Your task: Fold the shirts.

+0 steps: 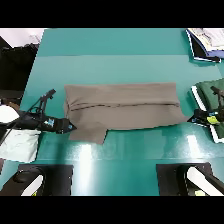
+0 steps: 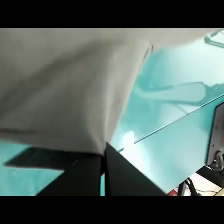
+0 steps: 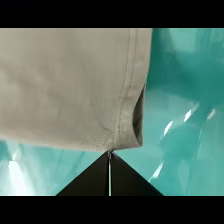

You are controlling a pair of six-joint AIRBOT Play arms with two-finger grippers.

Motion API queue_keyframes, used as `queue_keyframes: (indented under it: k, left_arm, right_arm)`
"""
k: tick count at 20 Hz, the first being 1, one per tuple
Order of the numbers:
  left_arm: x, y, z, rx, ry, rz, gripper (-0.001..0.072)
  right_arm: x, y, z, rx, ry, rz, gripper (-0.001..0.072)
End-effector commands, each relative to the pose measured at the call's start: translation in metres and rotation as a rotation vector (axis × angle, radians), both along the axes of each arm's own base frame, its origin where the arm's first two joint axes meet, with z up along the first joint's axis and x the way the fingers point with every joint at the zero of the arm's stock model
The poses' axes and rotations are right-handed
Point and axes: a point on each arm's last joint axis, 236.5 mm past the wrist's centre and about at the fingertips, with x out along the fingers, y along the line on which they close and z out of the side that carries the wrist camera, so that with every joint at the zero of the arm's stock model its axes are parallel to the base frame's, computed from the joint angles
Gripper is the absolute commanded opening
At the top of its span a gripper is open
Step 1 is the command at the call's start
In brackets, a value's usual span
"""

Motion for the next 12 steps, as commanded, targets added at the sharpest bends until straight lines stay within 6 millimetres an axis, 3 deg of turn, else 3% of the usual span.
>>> queue_keyframes:
  k: [1,8,12]
  left_arm:
    - [0.050,0.007,0.039,-0.002,-0.225,0.103,0.0026]
    - [0.135,0.038,0.029,0.060,-0.402,0.313,0.0027]
    - [0.171,0.056,0.027,0.082,-0.482,0.418,0.0027]
  right_arm:
    - [0.026,0.003,0.020,-0.015,-0.140,-0.047,0.0013]
    - [0.106,0.014,0.052,-0.090,-0.371,-0.067,0.0013]
    - [0.148,0.020,0.046,-0.063,-0.338,-0.045,0.0013]
